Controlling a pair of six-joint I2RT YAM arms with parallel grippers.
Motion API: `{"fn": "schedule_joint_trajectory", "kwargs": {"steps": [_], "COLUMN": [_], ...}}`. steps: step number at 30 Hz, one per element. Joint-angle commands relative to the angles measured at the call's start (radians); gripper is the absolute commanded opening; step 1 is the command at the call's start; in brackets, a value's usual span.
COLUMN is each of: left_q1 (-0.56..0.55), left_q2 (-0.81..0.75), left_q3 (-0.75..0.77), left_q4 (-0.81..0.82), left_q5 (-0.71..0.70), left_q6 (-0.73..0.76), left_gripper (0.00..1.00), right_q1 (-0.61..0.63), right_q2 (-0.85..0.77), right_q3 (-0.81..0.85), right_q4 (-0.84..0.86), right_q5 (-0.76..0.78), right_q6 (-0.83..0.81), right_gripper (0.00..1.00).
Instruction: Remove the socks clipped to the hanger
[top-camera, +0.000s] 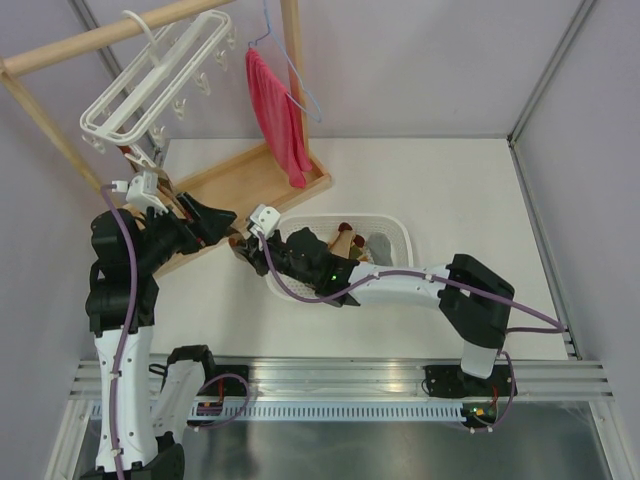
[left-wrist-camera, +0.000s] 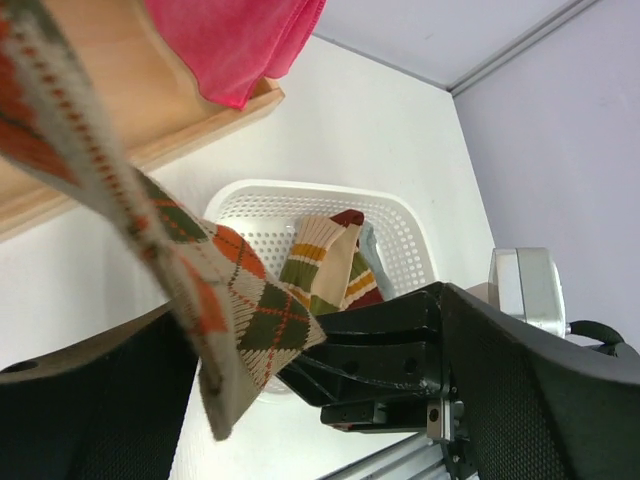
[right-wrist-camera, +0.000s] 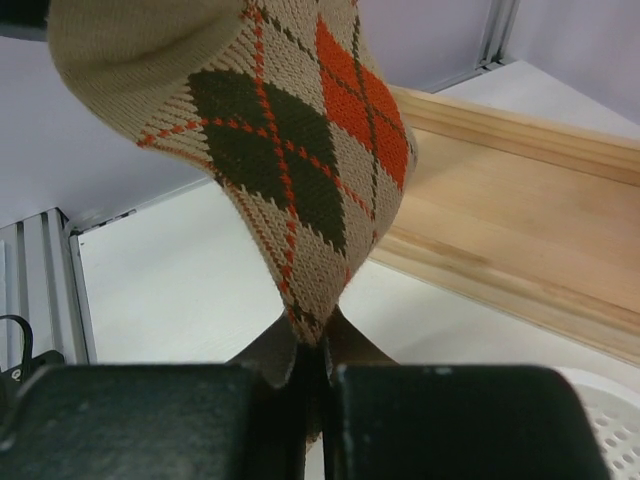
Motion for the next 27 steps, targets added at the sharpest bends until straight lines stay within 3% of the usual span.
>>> {"fn": "schedule_joint_trajectory", "kwargs": {"steps": [1, 10, 27], "left_q1": [-0.005, -0.002, -0.003], "left_q2": [-0.007, -0.028, 0.182], "left_q3": [0.015, 0.110, 0.523], "left_q4": [-0.023, -0.187, -0.158], "left_q5": [-0.013, -0.232, -0.499], "left_q6": [0.009, 0.092, 0.162], "left_gripper": [1.00, 1.00, 1.00], "right_q1": [0.005, 0.012, 0.028], "right_q2": [-0.054, -0.154, -0.237], "right_q3": [-0.027, -0.124, -0.205], "right_q4": [0.035, 0.014, 0.004], "right_q5": [0.015, 0.058, 0.053], "right_q6": [0.017, 0.060, 0.093], "right_gripper": [0.01, 0.01, 0.01]}}
